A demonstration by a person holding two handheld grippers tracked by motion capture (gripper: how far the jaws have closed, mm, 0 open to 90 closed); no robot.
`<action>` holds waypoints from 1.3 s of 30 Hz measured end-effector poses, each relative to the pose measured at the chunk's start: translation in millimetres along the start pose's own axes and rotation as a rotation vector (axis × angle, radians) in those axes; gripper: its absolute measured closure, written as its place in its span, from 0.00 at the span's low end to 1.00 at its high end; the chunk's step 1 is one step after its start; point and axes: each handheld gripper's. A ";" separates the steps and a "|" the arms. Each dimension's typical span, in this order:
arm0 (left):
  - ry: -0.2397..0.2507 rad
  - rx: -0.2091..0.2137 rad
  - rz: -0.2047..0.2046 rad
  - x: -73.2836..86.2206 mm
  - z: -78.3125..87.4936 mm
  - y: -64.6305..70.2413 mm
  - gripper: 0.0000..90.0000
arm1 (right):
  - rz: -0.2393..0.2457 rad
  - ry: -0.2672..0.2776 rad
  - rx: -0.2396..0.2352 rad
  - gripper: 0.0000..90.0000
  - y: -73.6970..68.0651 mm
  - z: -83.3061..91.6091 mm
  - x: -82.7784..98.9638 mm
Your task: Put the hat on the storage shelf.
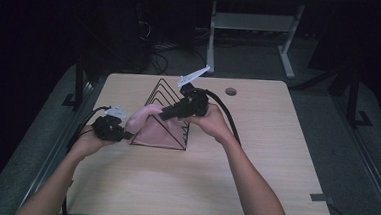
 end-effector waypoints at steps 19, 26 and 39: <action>0.017 0.004 0.002 4.6 21.1 2.0 0.70 | -0.056 0.032 0.115 0.57 -2.6 40.0 23.1; 0.029 0.001 0.026 9.4 26.0 0.7 0.66 | -0.087 0.029 0.164 0.52 0.9 54.7 36.4; 0.044 0.009 0.022 16.0 35.2 1.7 0.65 | -0.125 0.007 0.224 0.46 -0.3 73.0 56.2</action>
Point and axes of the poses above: each handheld gripper's, and its own axes: z roughly backward along the jaws, x roughly out of its underside, y roughly to its right, and after that the axes turned 9 degrees about -y, right-handed
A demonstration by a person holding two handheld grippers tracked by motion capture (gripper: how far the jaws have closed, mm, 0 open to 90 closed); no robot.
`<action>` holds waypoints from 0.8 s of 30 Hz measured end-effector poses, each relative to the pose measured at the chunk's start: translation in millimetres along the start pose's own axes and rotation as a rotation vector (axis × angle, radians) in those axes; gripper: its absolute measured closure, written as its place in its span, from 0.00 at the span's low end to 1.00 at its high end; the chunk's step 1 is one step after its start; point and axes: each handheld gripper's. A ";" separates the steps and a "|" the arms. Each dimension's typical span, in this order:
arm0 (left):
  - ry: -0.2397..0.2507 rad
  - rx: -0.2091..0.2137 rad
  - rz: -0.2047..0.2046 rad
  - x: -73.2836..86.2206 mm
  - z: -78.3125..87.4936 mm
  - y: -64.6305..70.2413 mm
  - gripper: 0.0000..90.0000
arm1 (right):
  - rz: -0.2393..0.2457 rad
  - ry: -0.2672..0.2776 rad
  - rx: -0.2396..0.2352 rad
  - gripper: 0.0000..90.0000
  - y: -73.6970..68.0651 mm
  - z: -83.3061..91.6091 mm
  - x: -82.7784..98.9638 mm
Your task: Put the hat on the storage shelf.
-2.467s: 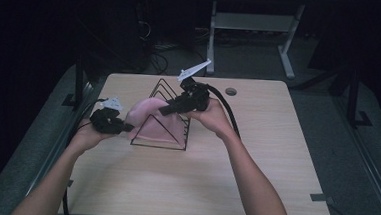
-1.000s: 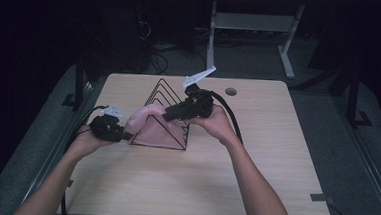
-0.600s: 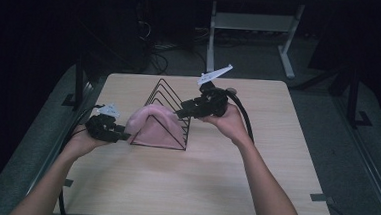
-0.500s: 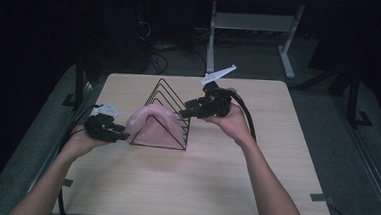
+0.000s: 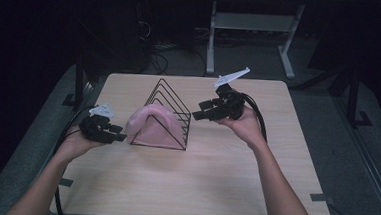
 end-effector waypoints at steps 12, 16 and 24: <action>-0.007 0.008 -0.005 3.1 2.7 0.7 0.61 | -0.065 0.007 0.031 0.41 9.9 19.7 27.6; -0.010 0.009 -0.008 4.3 4.0 4.0 0.60 | -0.077 0.003 0.064 0.39 12.6 26.1 35.9; -0.012 0.012 0.010 10.6 4.8 8.1 0.58 | -0.117 0.010 0.087 0.38 19.9 35.6 59.0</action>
Point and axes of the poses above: each handheld gripper's, and its own axes: z roughly backward along the jaws, x roughly out of its underside, y roughly to its right, and after that the axes turned 9 degrees about -y, right-handed
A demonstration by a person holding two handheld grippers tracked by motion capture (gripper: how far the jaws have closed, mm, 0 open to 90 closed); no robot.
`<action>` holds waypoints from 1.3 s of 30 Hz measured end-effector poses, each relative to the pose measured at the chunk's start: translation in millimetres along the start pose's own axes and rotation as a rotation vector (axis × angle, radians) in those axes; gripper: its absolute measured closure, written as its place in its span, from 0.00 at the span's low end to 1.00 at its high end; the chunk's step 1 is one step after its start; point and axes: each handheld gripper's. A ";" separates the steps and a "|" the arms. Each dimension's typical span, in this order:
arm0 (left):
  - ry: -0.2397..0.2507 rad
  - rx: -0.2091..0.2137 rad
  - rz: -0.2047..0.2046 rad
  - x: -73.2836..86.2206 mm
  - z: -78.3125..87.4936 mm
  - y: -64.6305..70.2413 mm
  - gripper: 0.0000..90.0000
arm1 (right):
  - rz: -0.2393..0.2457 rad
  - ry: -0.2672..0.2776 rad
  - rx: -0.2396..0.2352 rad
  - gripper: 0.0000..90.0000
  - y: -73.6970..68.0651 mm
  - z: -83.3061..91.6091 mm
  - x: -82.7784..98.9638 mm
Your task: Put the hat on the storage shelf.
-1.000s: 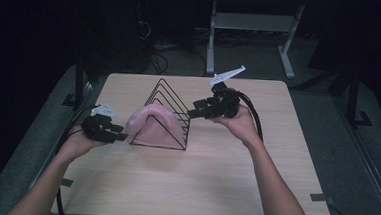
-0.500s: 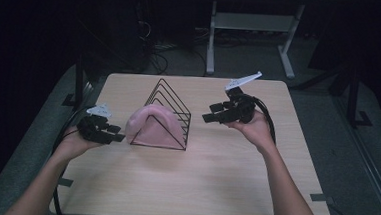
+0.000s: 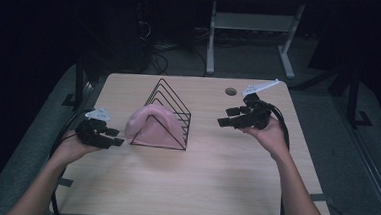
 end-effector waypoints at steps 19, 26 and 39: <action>0.007 -0.005 0.017 4.7 1.4 5.6 0.49 | -0.114 -0.002 0.039 0.35 17.7 14.6 51.0; 0.012 -0.004 0.039 10.0 -2.7 7.1 0.43 | -0.145 -0.003 0.045 0.35 22.6 16.7 70.9; 0.025 -0.001 0.087 21.5 -9.4 12.8 0.33 | -0.196 -0.004 0.060 0.34 26.0 22.6 104.1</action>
Point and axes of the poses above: each handheld gripper's, and its own axes: z roughly backward along the jaws, x roughly out of its underside, y roughly to its right, and after that the axes turned 9 degrees about -y, right-handed
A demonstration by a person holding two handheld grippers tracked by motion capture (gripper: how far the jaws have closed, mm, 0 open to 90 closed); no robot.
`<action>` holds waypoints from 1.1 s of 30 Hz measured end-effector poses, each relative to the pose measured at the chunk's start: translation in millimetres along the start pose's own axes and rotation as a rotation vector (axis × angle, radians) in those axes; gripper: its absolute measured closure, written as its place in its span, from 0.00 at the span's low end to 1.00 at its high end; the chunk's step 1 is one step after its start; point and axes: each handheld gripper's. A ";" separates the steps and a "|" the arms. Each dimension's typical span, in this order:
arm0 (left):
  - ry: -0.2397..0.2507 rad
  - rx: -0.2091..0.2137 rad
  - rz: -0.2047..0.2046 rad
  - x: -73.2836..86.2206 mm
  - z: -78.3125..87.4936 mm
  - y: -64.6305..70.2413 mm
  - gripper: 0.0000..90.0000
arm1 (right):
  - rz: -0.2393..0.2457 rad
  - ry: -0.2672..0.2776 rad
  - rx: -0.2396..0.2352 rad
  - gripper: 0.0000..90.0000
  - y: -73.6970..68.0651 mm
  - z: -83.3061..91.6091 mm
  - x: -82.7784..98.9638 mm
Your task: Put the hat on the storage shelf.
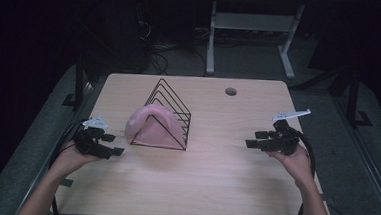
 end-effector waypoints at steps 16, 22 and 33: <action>0.016 0.002 -0.001 2.9 -0.7 6.8 0.31 | -0.049 0.000 0.018 0.33 7.0 5.7 37.9; 0.017 0.001 -0.008 6.2 -2.6 9.5 0.31 | -0.073 -0.006 0.026 0.32 9.2 7.5 53.7; 0.044 -0.003 0.008 13.1 -4.4 20.9 0.31 | -0.058 -0.022 0.057 0.31 -0.5 11.3 76.8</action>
Point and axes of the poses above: each handheld gripper's, and its own axes: z roughly backward along the jaws, x roughly out of its underside, y roughly to its right, and after that the axes turned 9 degrees about -y, right-handed
